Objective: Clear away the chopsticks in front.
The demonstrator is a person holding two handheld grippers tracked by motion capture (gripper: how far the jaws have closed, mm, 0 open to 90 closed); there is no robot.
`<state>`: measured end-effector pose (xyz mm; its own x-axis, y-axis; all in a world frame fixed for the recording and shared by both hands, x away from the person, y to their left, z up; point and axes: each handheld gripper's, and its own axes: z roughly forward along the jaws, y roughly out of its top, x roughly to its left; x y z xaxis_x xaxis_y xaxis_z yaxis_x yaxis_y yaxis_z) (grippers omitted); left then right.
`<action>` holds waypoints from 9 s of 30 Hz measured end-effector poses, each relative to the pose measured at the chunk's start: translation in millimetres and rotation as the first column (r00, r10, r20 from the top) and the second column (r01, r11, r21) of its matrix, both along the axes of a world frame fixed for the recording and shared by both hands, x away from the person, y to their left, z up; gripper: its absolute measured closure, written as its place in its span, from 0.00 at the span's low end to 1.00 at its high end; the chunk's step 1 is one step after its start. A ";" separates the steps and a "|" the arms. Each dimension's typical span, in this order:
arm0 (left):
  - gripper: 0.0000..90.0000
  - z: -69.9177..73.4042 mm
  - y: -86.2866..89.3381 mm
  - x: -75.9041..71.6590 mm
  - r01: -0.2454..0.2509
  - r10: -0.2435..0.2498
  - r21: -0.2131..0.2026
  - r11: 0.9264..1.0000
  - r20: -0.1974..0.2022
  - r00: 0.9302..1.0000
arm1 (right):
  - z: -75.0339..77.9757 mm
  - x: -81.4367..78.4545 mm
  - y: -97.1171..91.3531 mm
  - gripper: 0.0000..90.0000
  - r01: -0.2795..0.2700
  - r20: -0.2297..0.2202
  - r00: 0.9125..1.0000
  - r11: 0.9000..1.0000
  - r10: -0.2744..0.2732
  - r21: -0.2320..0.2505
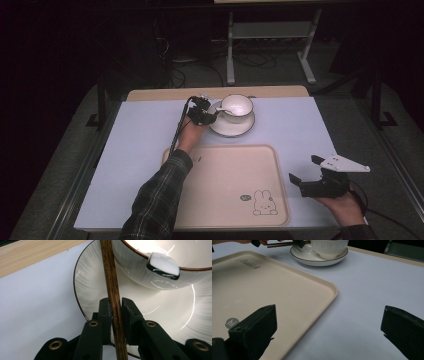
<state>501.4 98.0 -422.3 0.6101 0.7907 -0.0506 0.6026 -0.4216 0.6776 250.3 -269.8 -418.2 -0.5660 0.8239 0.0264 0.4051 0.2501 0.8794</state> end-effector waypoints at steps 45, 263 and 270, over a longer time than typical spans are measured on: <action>0.85 11.5 37.6 -25.7 0.053 -0.054 -0.038 0.998 -0.024 0.998 | -0.3 -0.5 1.0 0.00 -0.004 -0.001 1.000 1.000 0.004 -0.004; 0.94 34.5 101.7 -98.3 0.066 -0.067 -0.024 0.998 -0.022 0.998 | -0.1 0.0 1.6 0.00 -0.015 0.003 1.000 1.000 0.015 -0.015; 0.94 24.7 113.3 -132.9 0.066 -0.068 -0.054 0.996 -0.037 0.997 | -0.5 0.2 2.3 0.00 -0.015 0.001 1.000 1.000 0.015 -0.020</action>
<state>368.6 211.4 -397.6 0.6584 0.7438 -0.1157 0.6006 -0.4265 0.6763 250.5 -267.5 -418.7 -0.5781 0.8159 0.0095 0.4003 0.2735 0.8746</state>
